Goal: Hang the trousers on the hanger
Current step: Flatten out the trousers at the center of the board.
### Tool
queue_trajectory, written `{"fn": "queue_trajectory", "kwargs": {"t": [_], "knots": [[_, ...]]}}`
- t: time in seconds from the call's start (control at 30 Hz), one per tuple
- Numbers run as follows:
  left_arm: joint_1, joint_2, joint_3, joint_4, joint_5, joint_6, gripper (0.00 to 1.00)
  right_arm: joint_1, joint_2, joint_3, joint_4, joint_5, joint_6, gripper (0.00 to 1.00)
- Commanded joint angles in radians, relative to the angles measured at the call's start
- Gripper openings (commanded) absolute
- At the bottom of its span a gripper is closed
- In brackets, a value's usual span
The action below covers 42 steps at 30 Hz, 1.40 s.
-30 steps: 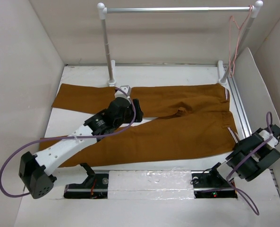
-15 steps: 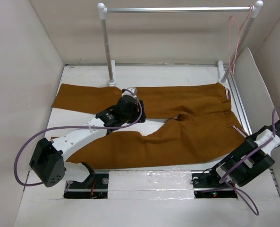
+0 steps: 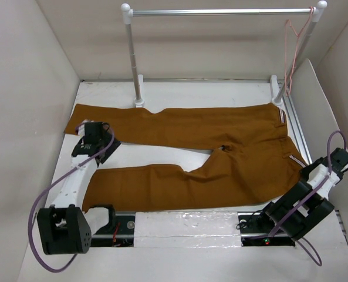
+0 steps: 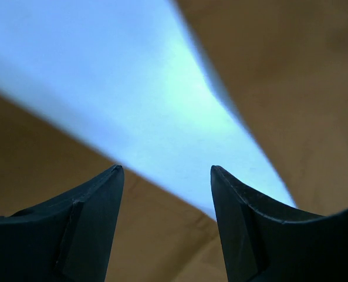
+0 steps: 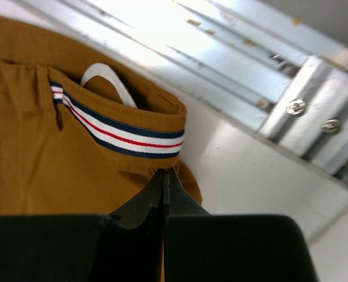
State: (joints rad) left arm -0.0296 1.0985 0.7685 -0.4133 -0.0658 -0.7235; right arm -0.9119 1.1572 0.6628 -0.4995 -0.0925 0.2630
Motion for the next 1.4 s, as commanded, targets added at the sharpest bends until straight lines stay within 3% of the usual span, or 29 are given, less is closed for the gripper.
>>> {"fn": "queue_trajectory", "kwargs": {"t": [0.0, 0.1, 0.23, 0.43, 0.6, 0.67, 0.73, 0.97, 1.03, 1.2, 1.27, 1.37], "knots": [[0.077, -0.045, -0.066, -0.14, -0.005, -0.088, 0.56, 0.047, -0.033, -0.055, 0.136, -0.113, 0.094, 0.0], [0.077, -0.023, -0.041, -0.176, 0.001, -0.131, 0.56, 0.056, -0.036, -0.071, 0.17, -0.145, 0.13, 0.0], [0.077, 0.12, -0.037, -0.162, 0.038, -0.185, 0.56, 0.056, -0.027, -0.052, 0.173, -0.145, 0.124, 0.0], [0.077, 0.352, -0.087, -0.116, 0.003, -0.226, 0.53, 0.056, -0.011, -0.048, 0.188, -0.191, 0.143, 0.0], [0.077, 0.416, -0.092, -0.072, -0.092, -0.246, 0.51, 0.065, 0.004, -0.043, 0.213, -0.217, 0.13, 0.0], [0.089, 0.452, -0.034, 0.005, -0.205, -0.241, 0.51, 0.065, 0.001, -0.069, 0.26, -0.239, 0.136, 0.0], [0.099, 0.472, -0.008, 0.011, -0.222, -0.241, 0.51, 0.065, -0.002, -0.078, 0.291, -0.256, 0.142, 0.0], [0.099, 0.787, 0.31, -0.024, -0.247, -0.254, 0.47, 0.088, 0.013, -0.132, 0.406, -0.339, 0.214, 0.0], [0.086, 0.84, 0.397, -0.1, -0.247, -0.313, 0.37, 0.1, 0.016, -0.126, 0.403, -0.343, 0.211, 0.0], [0.069, 0.792, 0.41, -0.142, -0.293, -0.237, 0.36, 0.11, 0.004, -0.098, 0.351, -0.329, 0.165, 0.0], [0.097, 0.669, 0.361, -0.119, -0.282, -0.211, 0.37, 0.11, -0.002, -0.085, 0.313, -0.32, 0.151, 0.0], [0.143, 0.485, 0.286, -0.099, -0.259, -0.141, 0.47, 0.128, -0.025, -0.089, 0.305, -0.299, 0.153, 0.0]]}}
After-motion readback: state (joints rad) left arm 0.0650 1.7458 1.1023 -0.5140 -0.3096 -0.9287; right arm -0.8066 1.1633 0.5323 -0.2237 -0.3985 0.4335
